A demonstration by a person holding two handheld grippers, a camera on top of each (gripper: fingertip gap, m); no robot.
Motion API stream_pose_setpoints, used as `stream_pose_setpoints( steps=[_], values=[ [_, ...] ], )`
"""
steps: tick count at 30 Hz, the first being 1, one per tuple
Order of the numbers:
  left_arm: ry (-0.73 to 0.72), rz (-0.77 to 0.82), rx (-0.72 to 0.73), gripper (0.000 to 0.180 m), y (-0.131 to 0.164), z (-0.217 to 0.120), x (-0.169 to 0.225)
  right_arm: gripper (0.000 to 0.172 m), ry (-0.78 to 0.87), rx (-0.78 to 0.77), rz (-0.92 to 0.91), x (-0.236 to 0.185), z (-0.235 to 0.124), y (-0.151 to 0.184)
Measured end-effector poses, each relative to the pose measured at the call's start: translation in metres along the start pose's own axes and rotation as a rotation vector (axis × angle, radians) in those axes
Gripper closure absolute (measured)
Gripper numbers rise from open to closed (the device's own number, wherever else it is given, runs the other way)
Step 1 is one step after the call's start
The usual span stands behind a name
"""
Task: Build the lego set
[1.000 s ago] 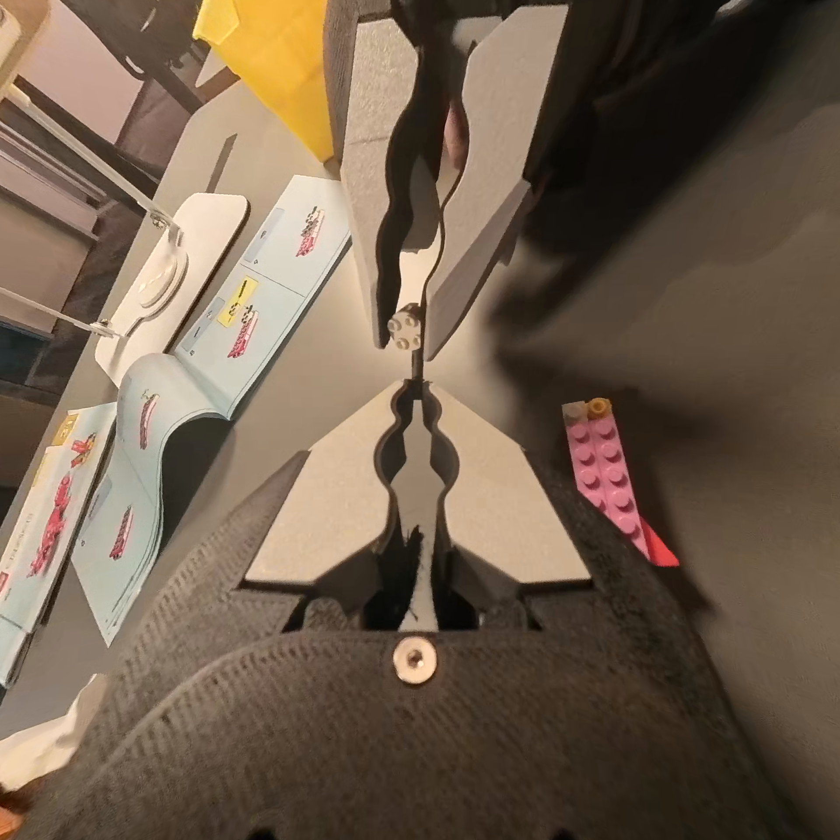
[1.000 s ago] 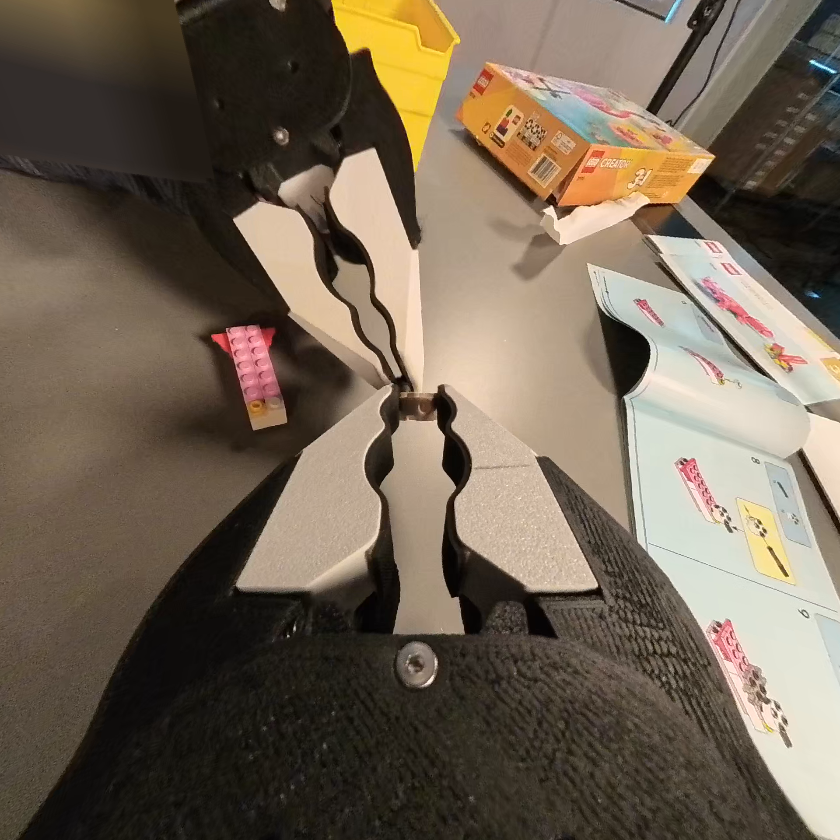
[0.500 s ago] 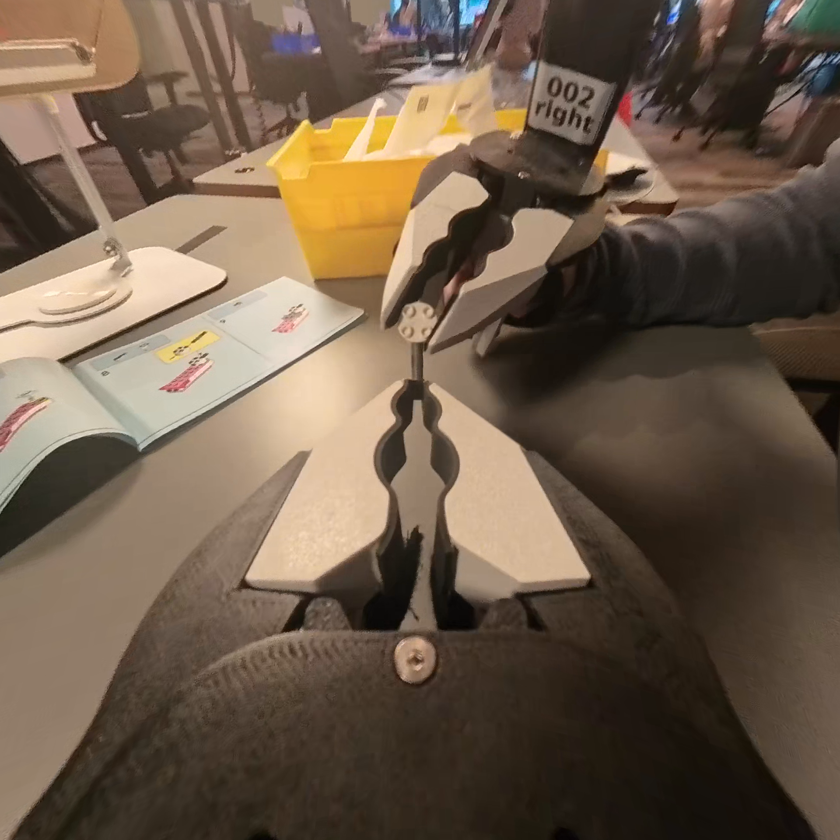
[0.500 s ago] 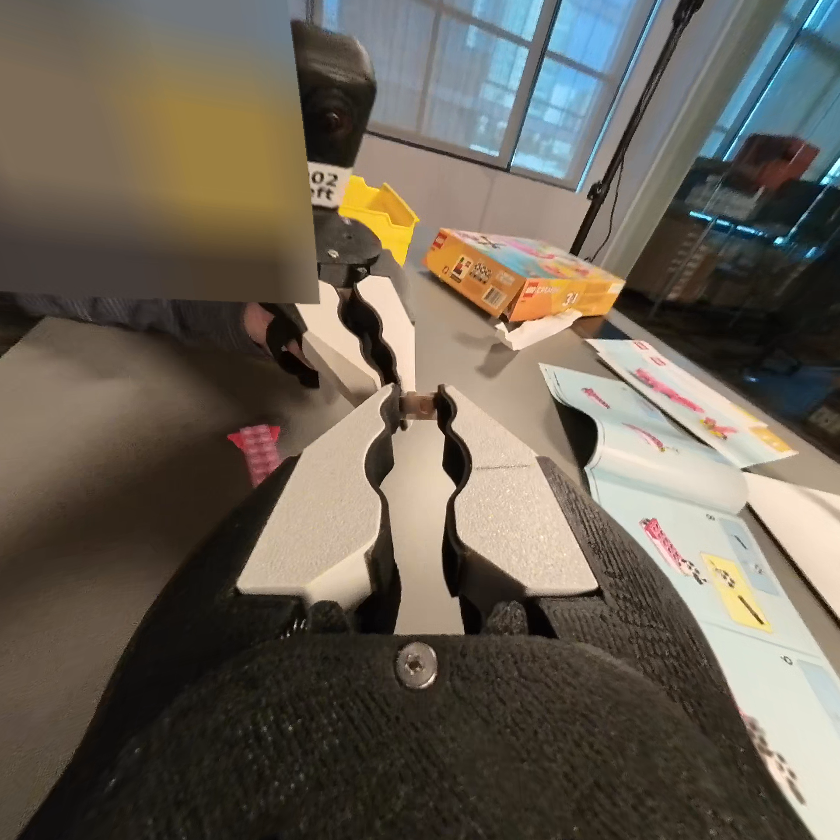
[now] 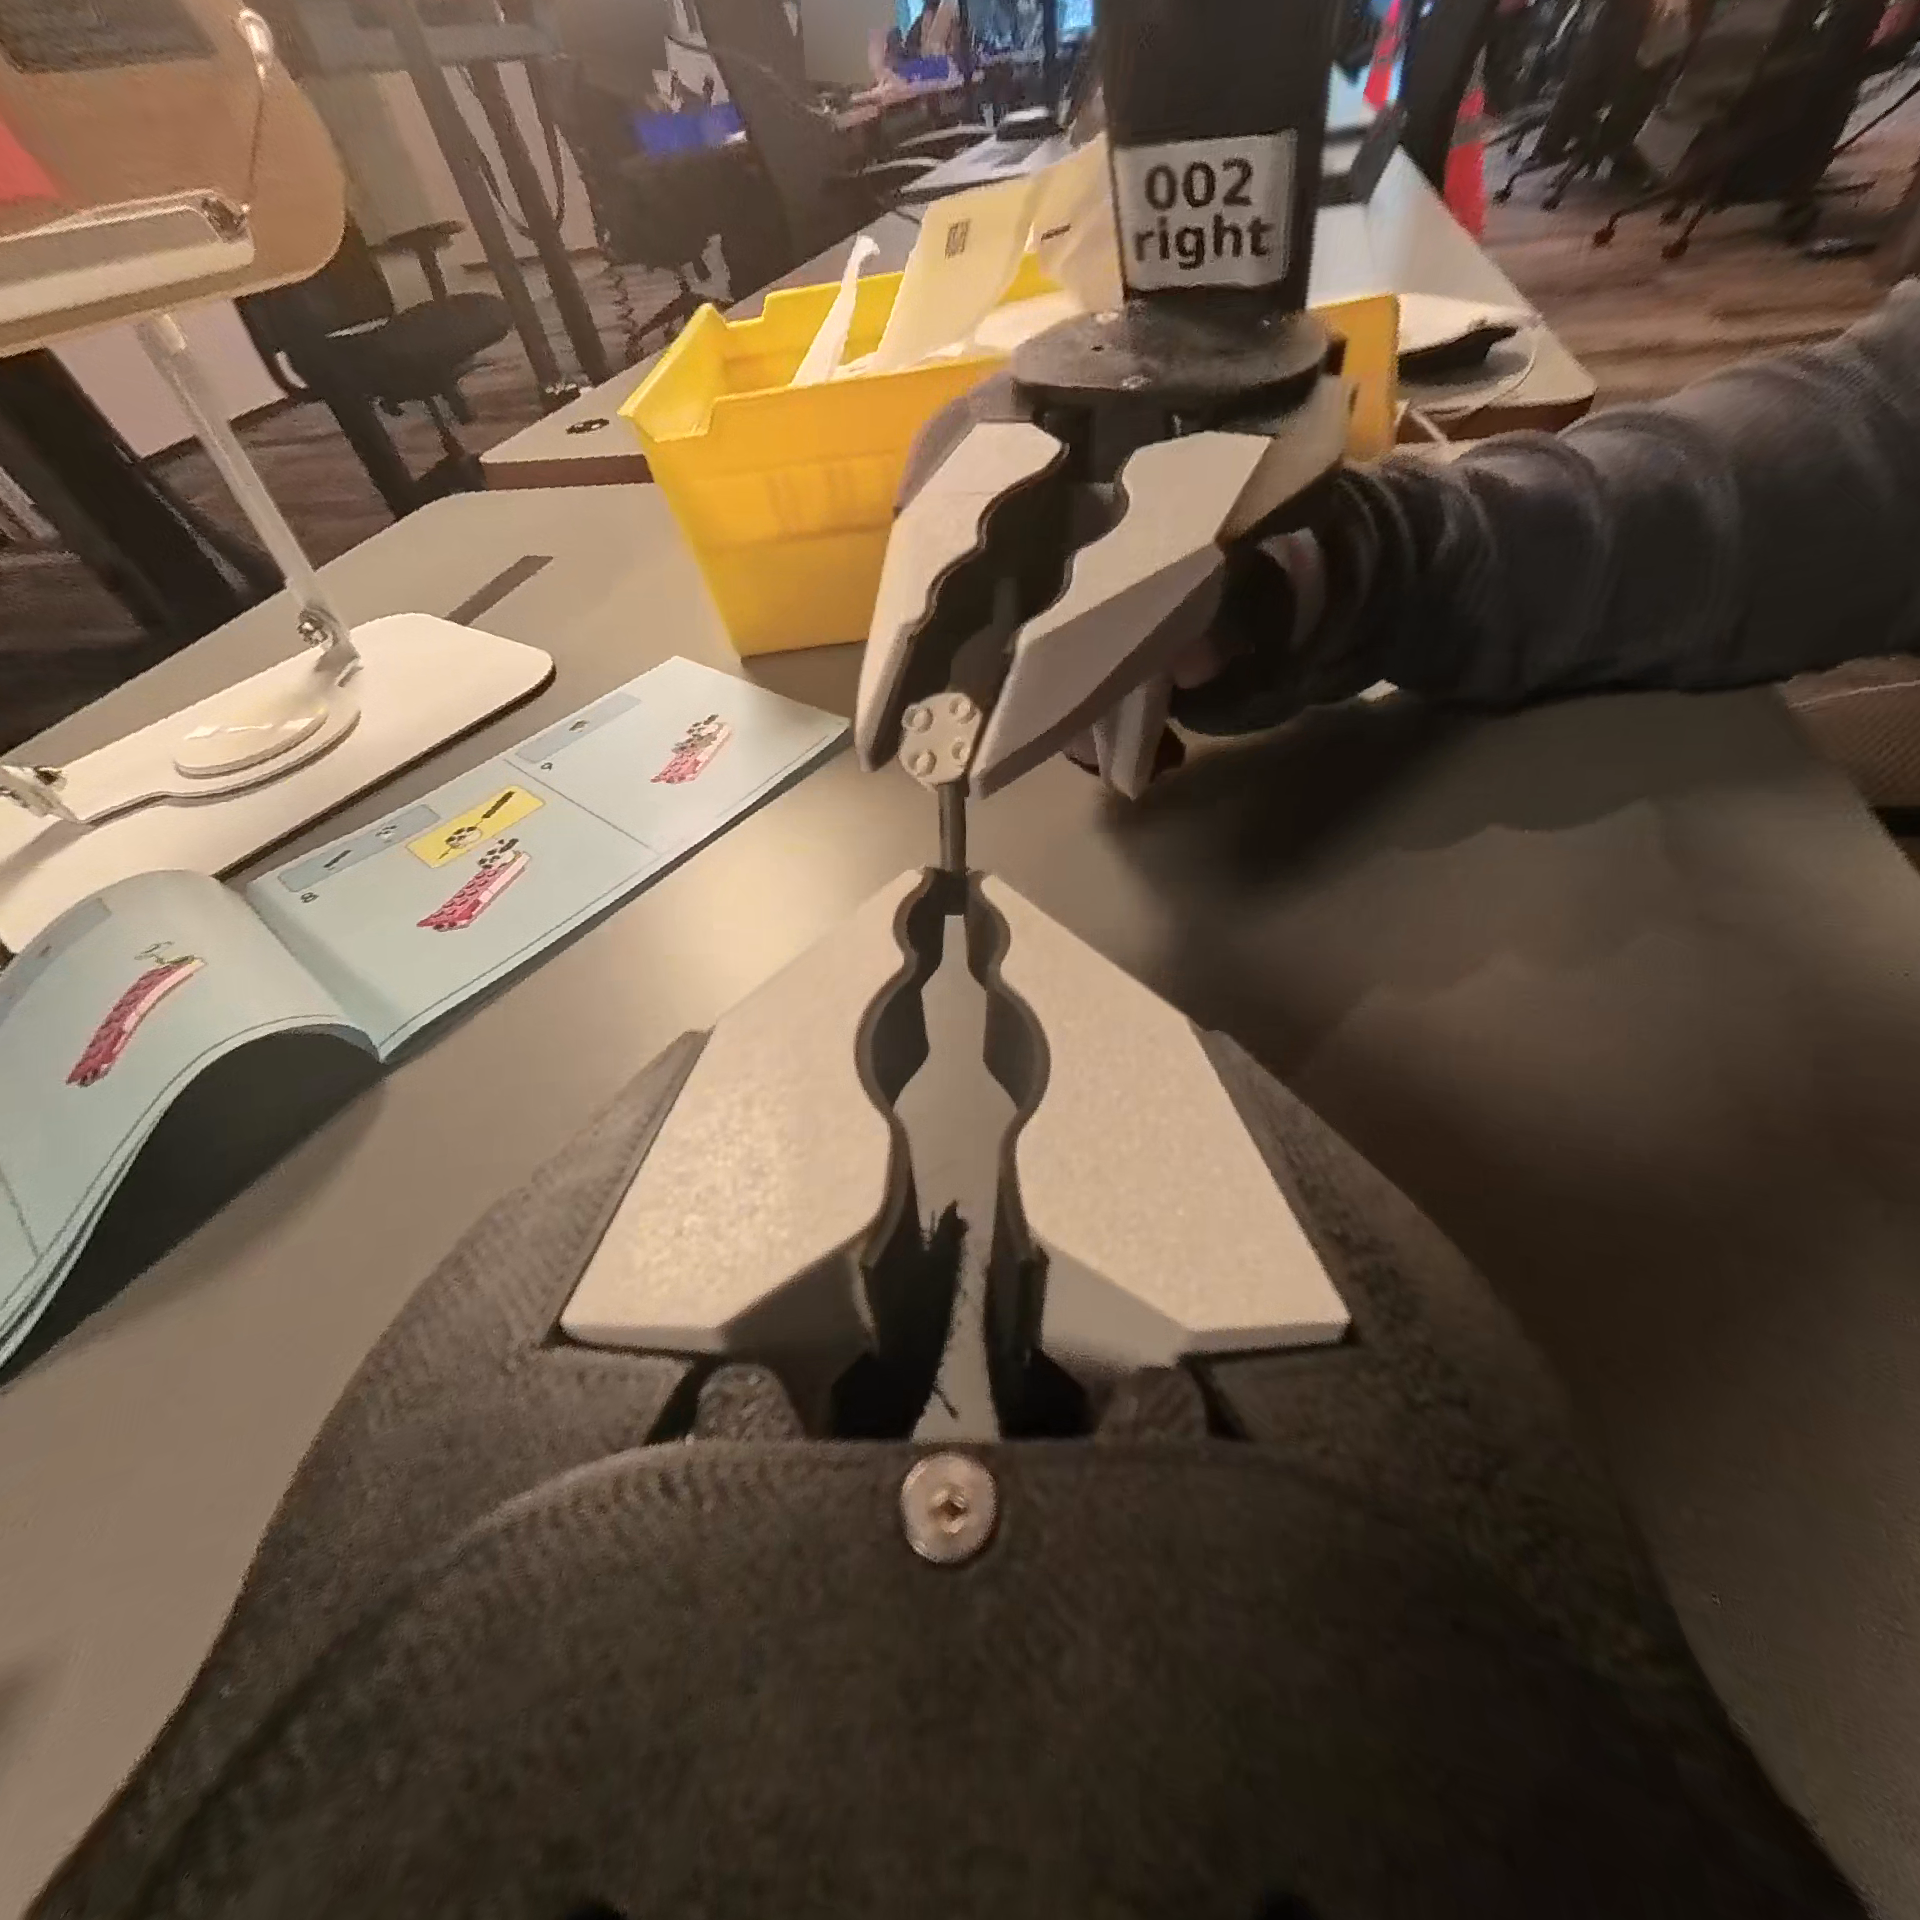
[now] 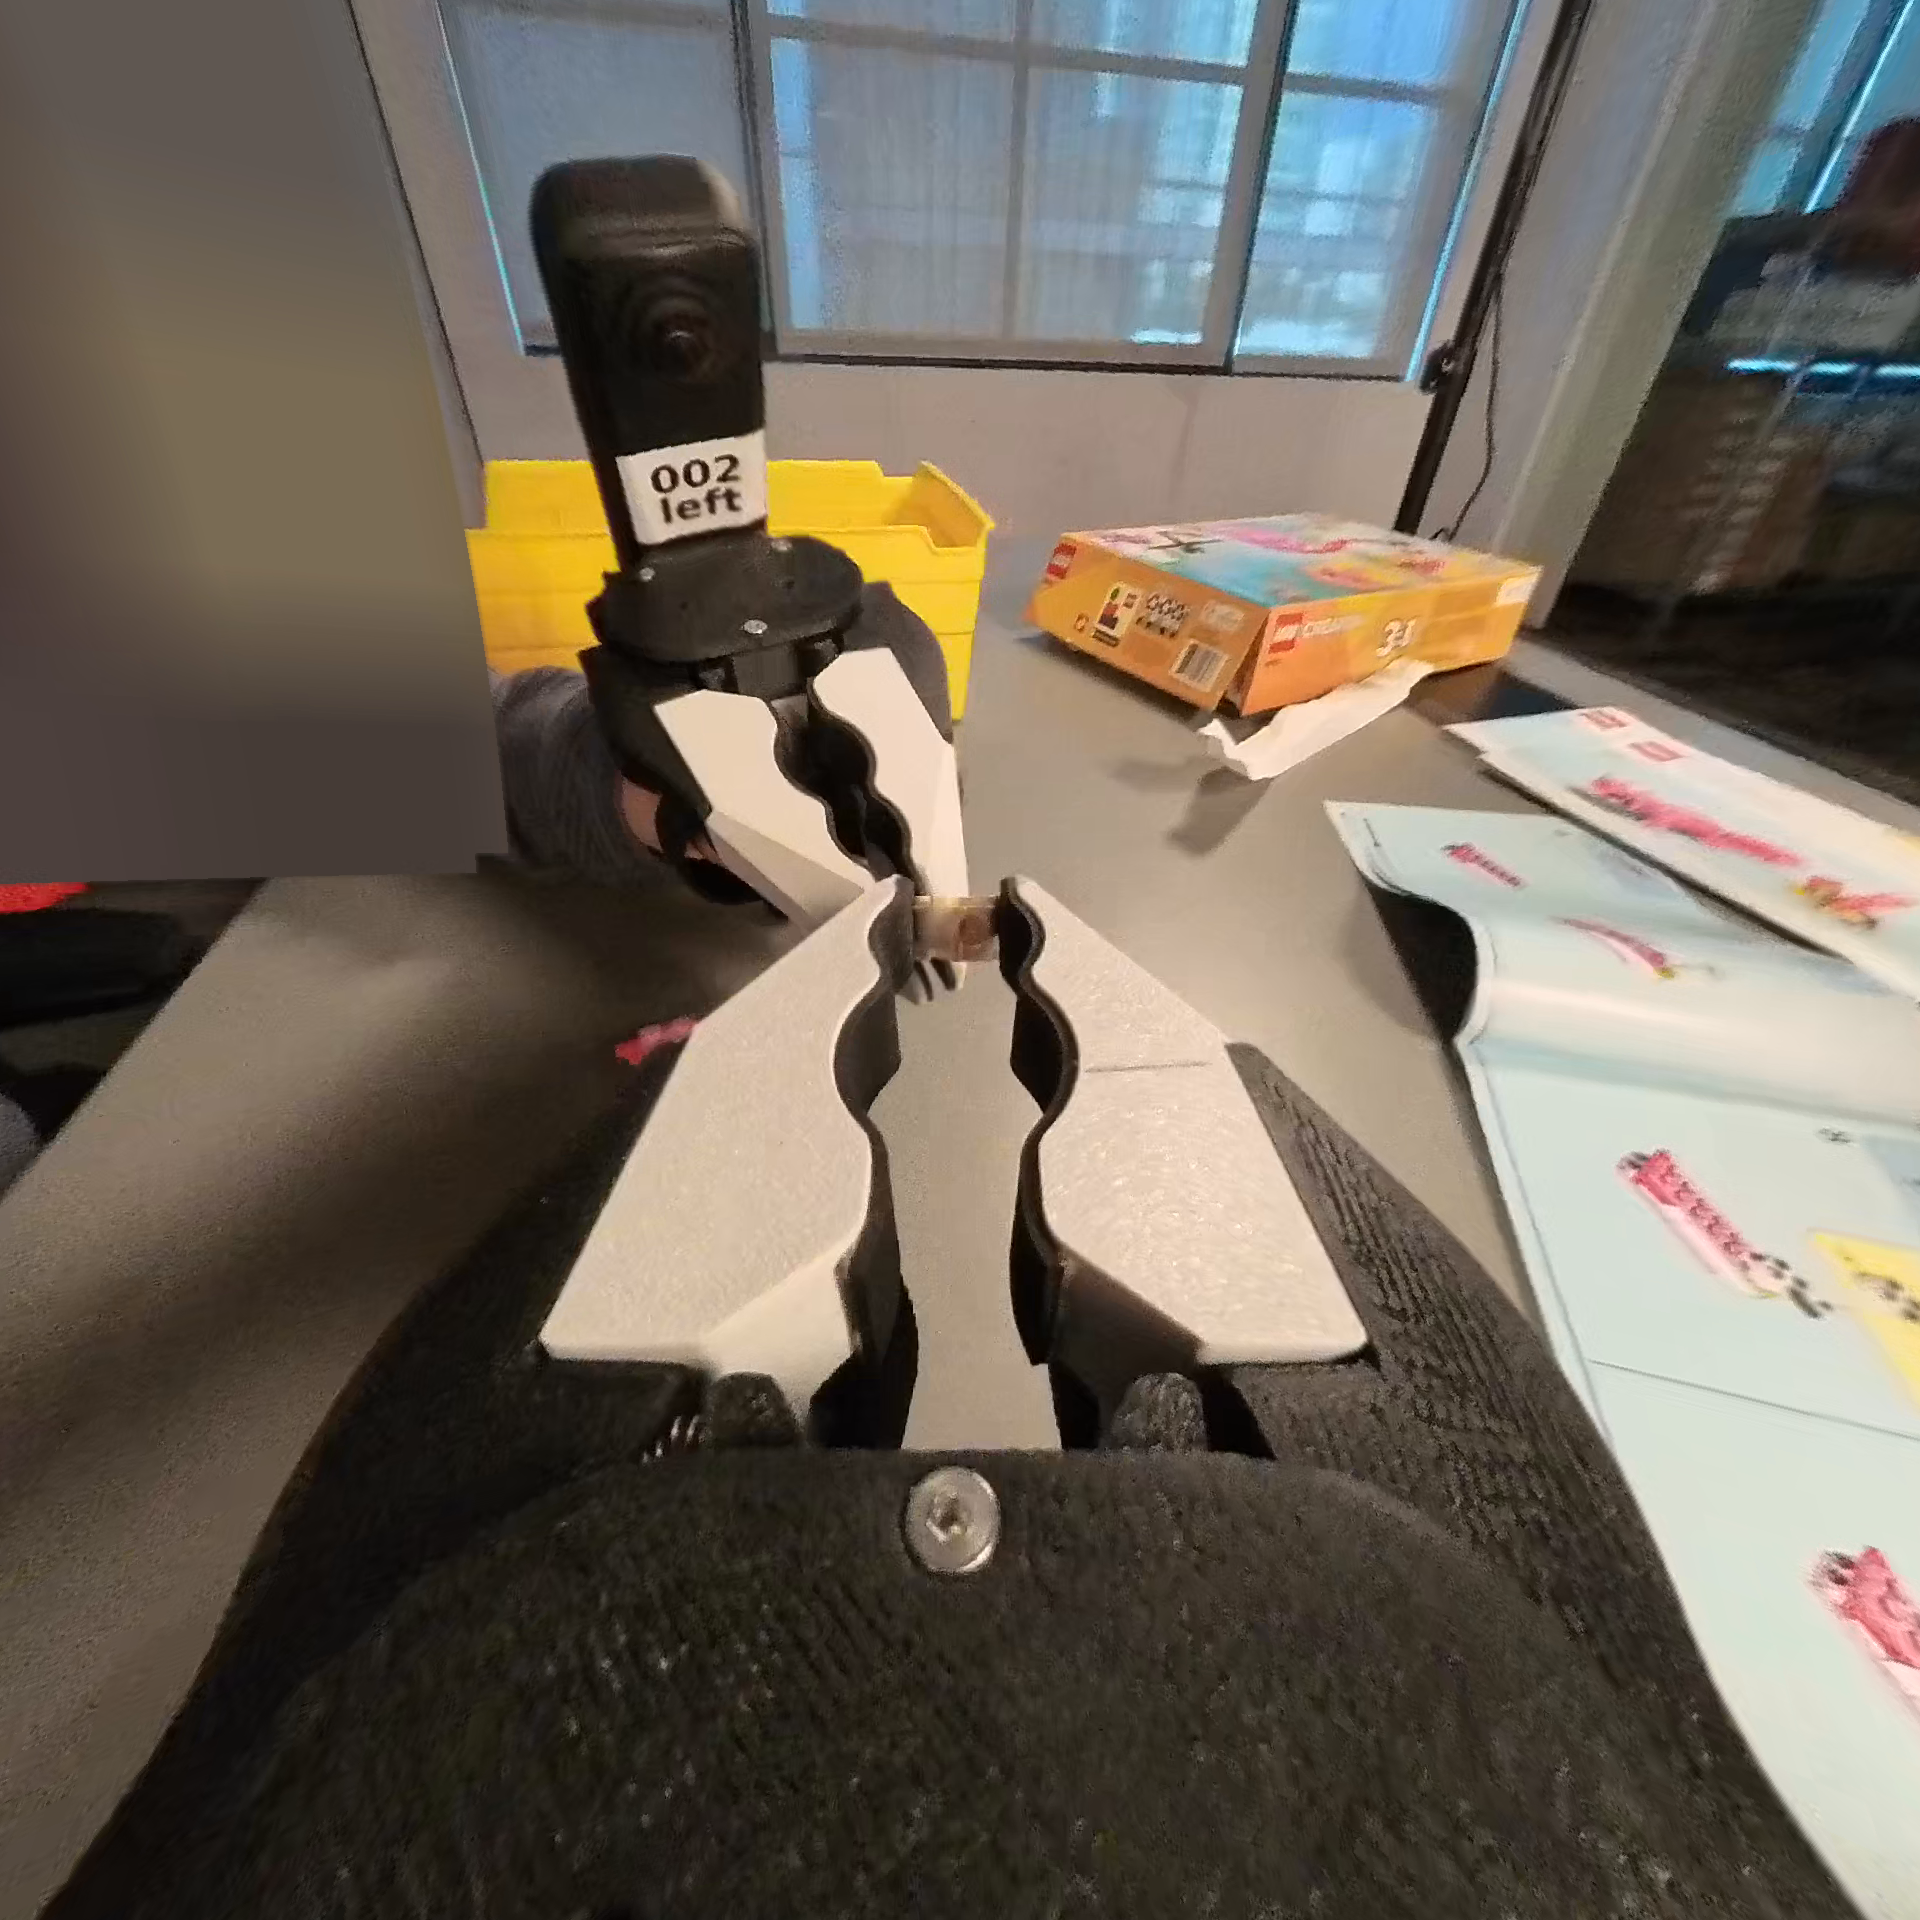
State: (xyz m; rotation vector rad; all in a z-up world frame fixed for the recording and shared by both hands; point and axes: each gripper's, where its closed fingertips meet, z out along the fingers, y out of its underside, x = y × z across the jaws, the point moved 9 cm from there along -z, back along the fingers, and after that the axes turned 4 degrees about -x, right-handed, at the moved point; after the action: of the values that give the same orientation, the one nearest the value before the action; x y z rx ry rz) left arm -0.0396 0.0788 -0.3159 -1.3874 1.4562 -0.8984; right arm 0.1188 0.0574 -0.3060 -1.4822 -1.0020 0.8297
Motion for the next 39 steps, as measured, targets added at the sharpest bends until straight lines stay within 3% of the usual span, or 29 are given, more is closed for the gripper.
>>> stream_pose_setpoints(
  steps=[8,13,29,34,36,39],
  values=[
    [0.001,-0.035,-0.02,0.178,0.003,0.0,-0.004,0.157,0.104,-0.059,-0.158,-0.006,0.005,0.0],
    [0.008,-0.033,-0.04,0.178,0.002,0.003,-0.001,0.157,0.01,-0.052,0.012,0.0,0.005,0.004],
    [0.011,-0.007,0.022,0.178,-0.001,-0.001,0.001,0.157,-0.017,0.009,0.036,-0.002,0.004,0.002],
    [0.04,-0.089,0.032,0.178,0.002,0.001,-0.005,0.157,0.047,0.004,-0.021,-0.002,0.005,0.003],
    [0.07,-0.156,0.057,0.178,0.001,0.001,-0.007,0.132,0.076,-0.013,-0.096,-0.006,0.007,0.004],
    [0.103,-0.274,0.093,0.178,0.001,-0.002,-0.013,0.11,0.159,-0.016,-0.256,-0.012,0.008,0.002]
  ],
)
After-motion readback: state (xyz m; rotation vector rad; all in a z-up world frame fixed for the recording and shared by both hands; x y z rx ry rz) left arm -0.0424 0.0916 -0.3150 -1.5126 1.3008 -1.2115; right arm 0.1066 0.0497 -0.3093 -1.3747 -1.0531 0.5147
